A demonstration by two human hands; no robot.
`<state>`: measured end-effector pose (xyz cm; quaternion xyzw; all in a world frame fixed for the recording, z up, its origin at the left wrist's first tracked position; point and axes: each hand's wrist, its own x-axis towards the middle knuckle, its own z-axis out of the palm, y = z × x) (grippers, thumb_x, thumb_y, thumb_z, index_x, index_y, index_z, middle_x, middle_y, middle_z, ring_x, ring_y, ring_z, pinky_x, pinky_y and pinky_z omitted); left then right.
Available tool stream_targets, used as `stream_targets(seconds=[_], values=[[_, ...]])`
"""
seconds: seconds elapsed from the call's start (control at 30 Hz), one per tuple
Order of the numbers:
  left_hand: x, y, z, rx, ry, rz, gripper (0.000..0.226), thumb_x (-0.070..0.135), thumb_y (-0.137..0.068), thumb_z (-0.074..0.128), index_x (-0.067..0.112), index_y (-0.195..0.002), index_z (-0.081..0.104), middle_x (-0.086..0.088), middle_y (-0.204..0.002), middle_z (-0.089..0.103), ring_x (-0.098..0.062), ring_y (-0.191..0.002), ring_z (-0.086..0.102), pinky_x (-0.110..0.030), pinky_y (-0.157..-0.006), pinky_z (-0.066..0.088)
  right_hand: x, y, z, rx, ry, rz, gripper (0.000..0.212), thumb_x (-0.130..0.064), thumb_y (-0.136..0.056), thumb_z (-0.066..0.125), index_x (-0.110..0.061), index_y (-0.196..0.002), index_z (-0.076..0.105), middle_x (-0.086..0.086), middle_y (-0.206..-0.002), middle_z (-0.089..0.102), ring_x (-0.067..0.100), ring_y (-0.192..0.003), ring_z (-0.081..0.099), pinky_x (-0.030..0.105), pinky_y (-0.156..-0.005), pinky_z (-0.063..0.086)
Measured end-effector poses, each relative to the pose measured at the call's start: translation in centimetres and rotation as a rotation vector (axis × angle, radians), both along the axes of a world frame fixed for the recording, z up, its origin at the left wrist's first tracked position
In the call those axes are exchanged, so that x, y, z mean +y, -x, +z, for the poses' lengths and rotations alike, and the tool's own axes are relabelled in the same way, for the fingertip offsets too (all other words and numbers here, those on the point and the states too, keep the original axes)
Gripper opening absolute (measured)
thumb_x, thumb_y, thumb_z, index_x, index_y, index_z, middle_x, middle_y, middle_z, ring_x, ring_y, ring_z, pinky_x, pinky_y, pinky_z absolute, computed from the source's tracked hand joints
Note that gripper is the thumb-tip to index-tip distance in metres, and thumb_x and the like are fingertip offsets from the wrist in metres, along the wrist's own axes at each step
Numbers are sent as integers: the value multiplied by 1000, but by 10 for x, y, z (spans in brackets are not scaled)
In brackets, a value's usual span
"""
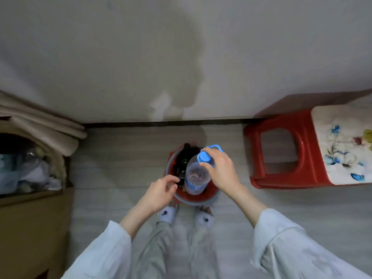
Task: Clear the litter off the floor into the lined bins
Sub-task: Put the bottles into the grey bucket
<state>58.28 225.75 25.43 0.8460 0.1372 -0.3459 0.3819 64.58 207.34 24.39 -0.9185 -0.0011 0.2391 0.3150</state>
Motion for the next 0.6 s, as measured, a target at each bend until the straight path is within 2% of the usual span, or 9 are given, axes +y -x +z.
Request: stream_targets(seconds=[0.1, 0.17, 0.23, 0.33, 0.4, 0.43, 0.5, 0.53, 0.6], values=[[-8, 6, -43, 24, 6, 97, 28, 10, -92, 52, 12, -120, 56, -2, -96, 64, -20, -93, 63, -22, -85, 44, 1, -13, -47, 38, 4, 68, 45, -24, -85, 61, -19, -129, 53, 2, -131, 56, 25, -120, 49, 39, -97, 41], [-10, 10, -74, 52, 2, 149, 33, 9, -92, 51, 10, -125, 51, -4, -98, 63, -23, -94, 63, -23, -84, 44, 6, -19, -79, 64, 14, 109, 46, -26, -85, 61, -20, -130, 52, 2, -131, 56, 25, -121, 49, 37, -95, 41], [-9, 11, -97, 75, 22, 183, 39, 8, -92, 51, 9, -131, 47, -10, -110, 62, -28, -98, 62, -30, -91, 47, 12, -22, -100, 76, 7, 121, 47, -28, -86, 61, -21, -132, 50, 3, -131, 56, 25, -121, 49, 34, -95, 39], [-10, 13, -123, 120, 92, 160, 52, 7, -92, 51, 14, -141, 35, -7, -130, 49, -30, -113, 55, -34, -96, 45, 25, -28, -121, 70, -47, 36, 53, -29, -88, 59, -24, -138, 41, 4, -132, 56, 26, -119, 52, 35, -94, 41], [-13, 11, -136, 120, 143, 112, 59, 7, -92, 52, 13, -145, 27, -9, -144, 36, -26, -132, 40, -40, -106, 39, 31, -30, -131, 84, -63, -11, 51, -26, -90, 58, -21, -136, 37, 6, -130, 57, 30, -117, 54, 39, -92, 44], [-15, 9, -141, 112, 143, 77, 61, 7, -92, 52, 12, -146, 24, -9, -149, 29, -22, -137, 32, -37, -111, 33, 32, -30, -134, 88, -46, 14, 47, -24, -91, 56, -18, -134, 38, 8, -128, 58, 33, -116, 54, 41, -90, 46], [-20, 3, -149, 96, 138, 33, 64, 8, -92, 51, 10, -147, 18, -9, -154, 19, -17, -143, 18, -22, -114, 15, 31, -30, -140, 89, -28, 86, 43, -20, -93, 51, -16, -134, 40, 11, -132, 54, 32, -119, 52, 44, -94, 45], [-22, -1, -153, 96, 135, 31, 66, 9, -93, 51, 9, -148, 15, -9, -156, 14, -16, -145, 12, -17, -111, 9, 31, -30, -143, 82, -33, 117, 44, -16, -94, 49, -14, -137, 40, 11, -139, 48, 29, -126, 47, 42, -102, 41], [-23, -7, -162, 106, 128, 39, 70, 12, -94, 50, 8, -148, 6, -8, -157, 4, -15, -145, 3, -16, -111, 4, 31, -34, -149, 36, -10, 224, 46, -8, -95, 44, -7, -141, 37, 9, -151, 31, 22, -140, 28, 28, -113, 23]])
